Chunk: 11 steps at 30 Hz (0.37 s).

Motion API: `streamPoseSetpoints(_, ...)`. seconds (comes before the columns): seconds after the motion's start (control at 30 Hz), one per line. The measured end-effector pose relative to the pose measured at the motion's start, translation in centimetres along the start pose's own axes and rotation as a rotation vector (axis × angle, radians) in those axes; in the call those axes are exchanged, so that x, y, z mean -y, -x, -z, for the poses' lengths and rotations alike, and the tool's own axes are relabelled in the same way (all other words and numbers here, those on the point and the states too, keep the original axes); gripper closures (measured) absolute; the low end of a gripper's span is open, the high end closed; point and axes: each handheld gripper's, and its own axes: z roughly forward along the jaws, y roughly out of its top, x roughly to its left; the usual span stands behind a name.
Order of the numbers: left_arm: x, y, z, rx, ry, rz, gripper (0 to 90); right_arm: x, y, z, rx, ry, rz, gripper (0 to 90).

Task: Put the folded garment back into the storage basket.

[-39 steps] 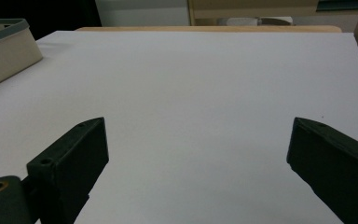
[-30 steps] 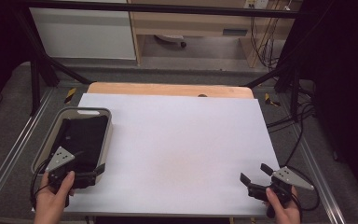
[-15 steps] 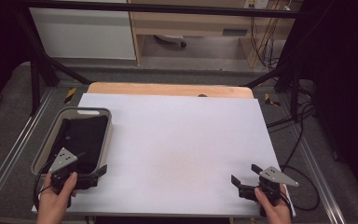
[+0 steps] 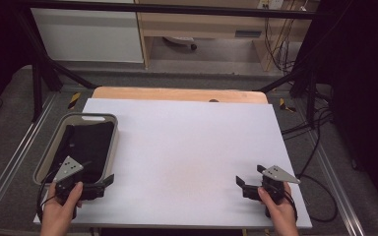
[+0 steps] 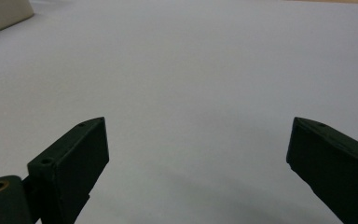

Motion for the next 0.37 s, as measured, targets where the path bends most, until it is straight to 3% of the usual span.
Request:
streamPoseSetpoints(0.23,-0.1,0.3,0.0,0.01,0.003,-0.008,5.8,0.3,-0.4,-0.4,0.003,0.001,0.018,5.9)
streamPoseSetpoints(0.37,-0.5,1.3,0.1,0.027,0.025,-0.019,6.0,0.2,-0.2,-0.3,0.016,-0.005,0.014,5.7)
